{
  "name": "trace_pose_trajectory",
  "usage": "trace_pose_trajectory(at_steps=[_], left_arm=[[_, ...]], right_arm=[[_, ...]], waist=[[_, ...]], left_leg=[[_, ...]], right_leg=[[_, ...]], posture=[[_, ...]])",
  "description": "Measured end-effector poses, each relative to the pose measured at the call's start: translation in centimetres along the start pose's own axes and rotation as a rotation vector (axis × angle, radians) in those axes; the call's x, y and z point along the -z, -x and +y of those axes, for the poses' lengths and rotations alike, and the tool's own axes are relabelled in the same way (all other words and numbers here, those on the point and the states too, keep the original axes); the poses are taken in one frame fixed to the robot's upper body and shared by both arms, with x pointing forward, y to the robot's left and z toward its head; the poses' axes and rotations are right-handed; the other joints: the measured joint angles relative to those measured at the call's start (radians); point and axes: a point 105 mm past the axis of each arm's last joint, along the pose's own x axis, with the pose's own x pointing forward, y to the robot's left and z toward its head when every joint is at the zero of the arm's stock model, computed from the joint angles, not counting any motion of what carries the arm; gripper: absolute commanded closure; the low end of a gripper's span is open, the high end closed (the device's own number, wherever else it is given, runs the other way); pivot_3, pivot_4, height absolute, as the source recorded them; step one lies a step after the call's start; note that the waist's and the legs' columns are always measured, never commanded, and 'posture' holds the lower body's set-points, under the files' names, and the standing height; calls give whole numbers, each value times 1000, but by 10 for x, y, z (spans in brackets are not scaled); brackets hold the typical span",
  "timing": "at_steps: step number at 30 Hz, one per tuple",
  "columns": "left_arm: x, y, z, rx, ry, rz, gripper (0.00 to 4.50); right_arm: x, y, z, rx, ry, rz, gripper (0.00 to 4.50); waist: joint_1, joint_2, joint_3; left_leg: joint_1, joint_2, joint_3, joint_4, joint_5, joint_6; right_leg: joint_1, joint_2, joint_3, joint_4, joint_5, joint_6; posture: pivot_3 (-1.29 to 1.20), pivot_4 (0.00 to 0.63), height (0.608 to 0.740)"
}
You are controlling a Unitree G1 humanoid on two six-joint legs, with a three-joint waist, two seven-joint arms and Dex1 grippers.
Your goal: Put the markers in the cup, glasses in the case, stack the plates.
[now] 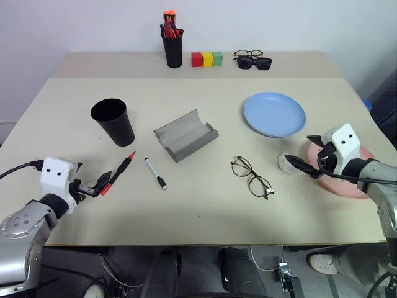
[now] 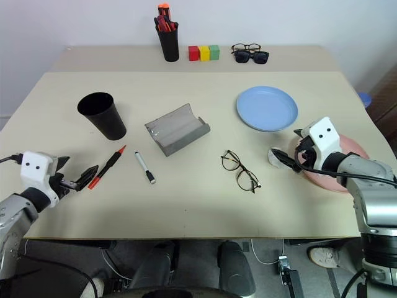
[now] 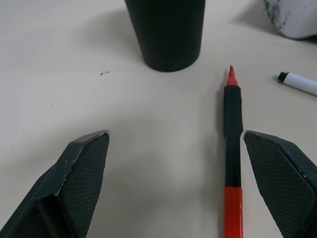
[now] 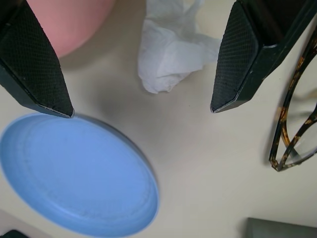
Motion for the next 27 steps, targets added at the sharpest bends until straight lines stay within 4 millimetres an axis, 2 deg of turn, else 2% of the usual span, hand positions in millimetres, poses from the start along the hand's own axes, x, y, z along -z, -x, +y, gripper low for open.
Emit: trace_pose_trajectory(at_steps=[5,10,14,16,19,22,24,27], left_arm=[[-5,0,-3,-7,-7,-18,62],[-9,-1,-8,14,-4,-15,62],[-13,-7,-20,80,-37,52,62],[-18,-14,-21,86,-47,91,62],[-29,-30,-27,100,-59,129,62],[-30,-49,-30,112,-21,211,62],[-24,-55,-36,143,-13,287,62],[-16,-57,-37,165,-35,383,62]], right_arm=[[-10,-13,2,-20,16,-38,0],[-17,-27,17,-74,18,-77,0],[-35,-41,55,-190,62,-142,0],[-46,-49,82,-268,88,-184,0],[-57,-59,126,-387,84,-243,0],[-65,-69,161,-460,72,-274,0],[-71,-70,169,-465,67,-290,0],[-77,-72,169,-437,74,-302,0]], waist=[[2,0,0],[2,0,0],[-2,0,0],[-1,0,0],[0,0,0],[-1,-1,0],[-3,-1,0],[-5,-1,0]], left_leg=[[0,0,0,0,0,0],[0,0,0,0,0,0],[0,0,-1,0,0,0],[0,0,-2,0,0,0],[0,0,-2,0,0,0],[0,0,-2,0,0,0],[0,-1,-2,0,0,0],[0,0,-3,-1,0,0]], right_leg=[[0,0,0,0,0,0],[0,0,0,0,0,0],[0,1,0,1,1,2],[0,1,0,2,2,3],[0,2,0,3,2,4],[-1,2,-1,3,2,5],[-1,1,0,4,2,5],[-2,2,-1,5,2,5]], posture=[[0,150,740],[0,150,740],[0,150,740],[0,150,740],[0,150,740],[0,150,740],[0,150,740],[0,150,740]])
